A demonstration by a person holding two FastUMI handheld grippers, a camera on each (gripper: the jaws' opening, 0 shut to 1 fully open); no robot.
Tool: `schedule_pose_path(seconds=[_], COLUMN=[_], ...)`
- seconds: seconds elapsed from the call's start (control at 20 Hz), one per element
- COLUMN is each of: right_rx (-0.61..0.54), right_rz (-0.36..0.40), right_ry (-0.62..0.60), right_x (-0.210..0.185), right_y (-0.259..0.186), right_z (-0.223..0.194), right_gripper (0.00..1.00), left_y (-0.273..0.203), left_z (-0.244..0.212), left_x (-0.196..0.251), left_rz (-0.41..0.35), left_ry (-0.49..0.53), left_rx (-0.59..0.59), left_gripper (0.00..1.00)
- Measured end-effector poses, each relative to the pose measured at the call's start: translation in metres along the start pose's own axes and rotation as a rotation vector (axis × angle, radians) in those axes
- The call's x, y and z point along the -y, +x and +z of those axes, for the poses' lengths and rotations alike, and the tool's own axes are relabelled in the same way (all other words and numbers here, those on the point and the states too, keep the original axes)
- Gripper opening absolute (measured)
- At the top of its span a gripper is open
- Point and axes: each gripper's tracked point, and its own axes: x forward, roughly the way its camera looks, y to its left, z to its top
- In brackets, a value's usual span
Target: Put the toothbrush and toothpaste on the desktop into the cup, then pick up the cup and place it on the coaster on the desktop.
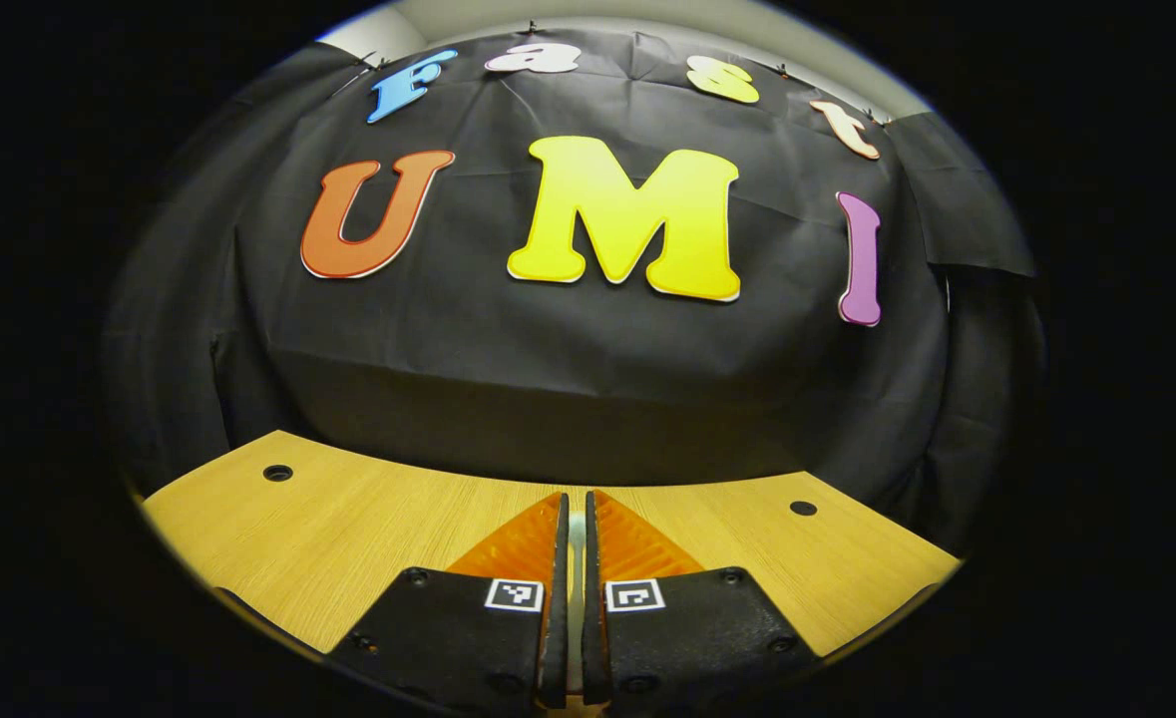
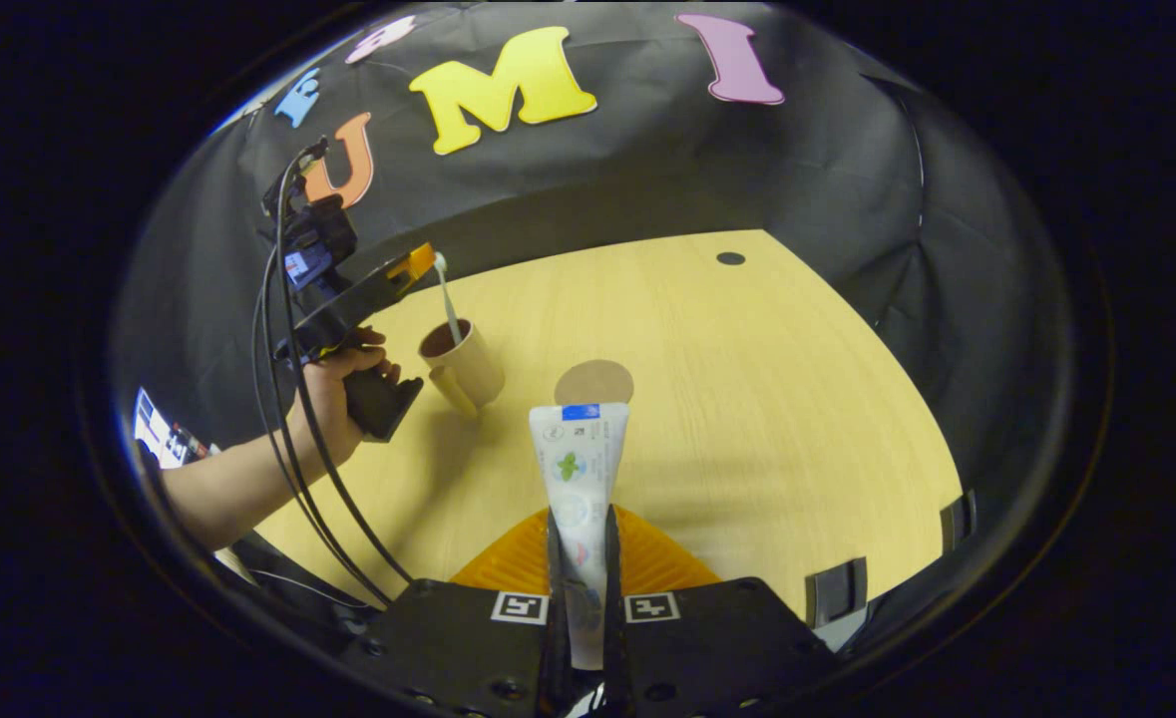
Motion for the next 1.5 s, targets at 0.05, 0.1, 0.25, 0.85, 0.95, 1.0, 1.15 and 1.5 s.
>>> schedule_pose_path(seconds=[0.05, 0.1, 0.25, 0.85, 0.95, 1.0, 1.15, 1.5], right_rx=[0.003, 0.01, 0.028, 0.16, 0.192, 0.21, 0.279, 0.384], right_rz=[0.005, 0.01, 0.026, 0.121, 0.162, 0.186, 0.256, 0.359], right_ry=[-0.005, -0.013, -0.036, -0.128, -0.156, -0.169, -0.204, -0.26], right_x=[-0.001, -0.003, -0.013, -0.059, -0.082, -0.096, -0.143, -0.218], right_y=[0.0, 0.0, 0.003, 0.022, 0.037, 0.043, 0.063, 0.13], right_z=[0.001, 0.002, 0.008, 0.072, 0.093, 0.105, 0.146, 0.198], right_gripper=[0.13, 0.13, 0.13, 0.13, 0.13, 0.13, 0.13, 0.13], left_y=[-0.002, -0.006, -0.015, -0.098, -0.124, -0.136, -0.171, -0.231], left_z=[0.0, 0.0, 0.0, 0.036, 0.037, 0.037, 0.041, 0.039], left_x=[0.002, 0.003, -0.002, -0.056, -0.076, -0.085, -0.109, -0.134], left_rz=[-0.009, -0.013, -0.005, 0.147, 0.189, 0.207, 0.274, 0.368], left_ry=[0.007, 0.014, 0.022, 0.063, 0.061, 0.058, 0.049, 0.016], left_rx=[0.002, 0.003, -0.001, 0.009, -0.011, -0.02, -0.043, -0.089], left_gripper=[0.14, 0.21, 0.66, 0.98, 0.98, 0.98, 0.98, 0.98])
